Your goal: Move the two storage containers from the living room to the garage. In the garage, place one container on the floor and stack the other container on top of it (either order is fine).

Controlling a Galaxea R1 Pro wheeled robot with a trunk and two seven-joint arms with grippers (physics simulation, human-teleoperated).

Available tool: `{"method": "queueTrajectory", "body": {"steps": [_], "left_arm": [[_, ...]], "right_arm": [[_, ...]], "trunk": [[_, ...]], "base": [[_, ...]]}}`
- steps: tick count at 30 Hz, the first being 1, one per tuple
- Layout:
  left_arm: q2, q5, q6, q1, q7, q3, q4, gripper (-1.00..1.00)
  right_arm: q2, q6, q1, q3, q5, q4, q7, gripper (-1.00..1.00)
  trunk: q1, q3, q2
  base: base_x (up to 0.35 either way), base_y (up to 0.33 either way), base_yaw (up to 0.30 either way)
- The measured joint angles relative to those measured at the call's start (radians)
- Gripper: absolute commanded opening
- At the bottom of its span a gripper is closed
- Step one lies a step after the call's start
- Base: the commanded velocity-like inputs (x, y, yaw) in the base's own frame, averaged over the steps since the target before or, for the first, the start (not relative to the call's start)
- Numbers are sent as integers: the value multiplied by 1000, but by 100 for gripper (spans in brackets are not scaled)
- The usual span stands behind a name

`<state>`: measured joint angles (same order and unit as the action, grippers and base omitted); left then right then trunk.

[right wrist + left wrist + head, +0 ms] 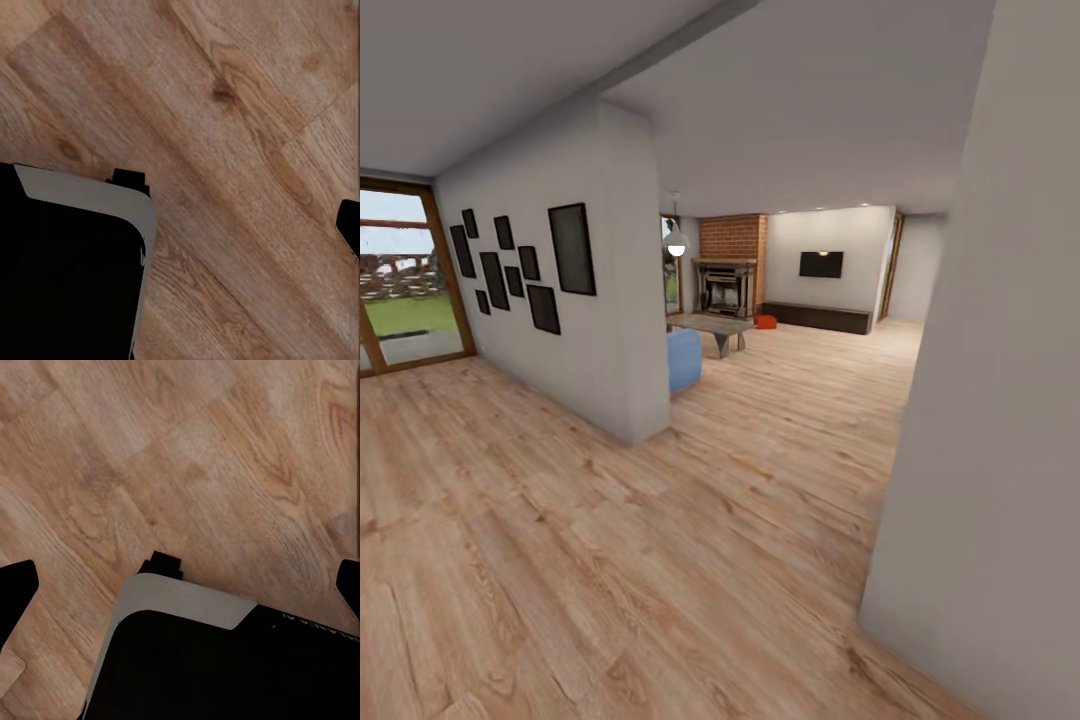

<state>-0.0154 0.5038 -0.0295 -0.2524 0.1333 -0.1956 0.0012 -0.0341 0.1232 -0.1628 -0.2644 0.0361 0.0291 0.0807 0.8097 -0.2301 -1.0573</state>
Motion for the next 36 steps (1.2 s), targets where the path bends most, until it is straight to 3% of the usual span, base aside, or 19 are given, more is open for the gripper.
{"method": "queueTrajectory", "body": {"steps": [18, 25, 36], "left_arm": [[0, 0, 1, 0, -1, 0, 0, 100], [0, 0, 0, 0, 0, 0, 0, 100], [0, 0, 0, 0, 0, 0, 0, 100]], "right_arm": [[2, 2, 0, 0, 3, 0, 0, 100], [1, 51, 0, 5, 9, 0, 0, 100], [0, 57, 0, 6, 9, 0, 0, 100]], "trunk": [[0, 0, 0], [0, 0, 0], [0, 0, 0]], "base": [[323, 0, 0], [323, 0, 0], [323, 0, 0]]}}
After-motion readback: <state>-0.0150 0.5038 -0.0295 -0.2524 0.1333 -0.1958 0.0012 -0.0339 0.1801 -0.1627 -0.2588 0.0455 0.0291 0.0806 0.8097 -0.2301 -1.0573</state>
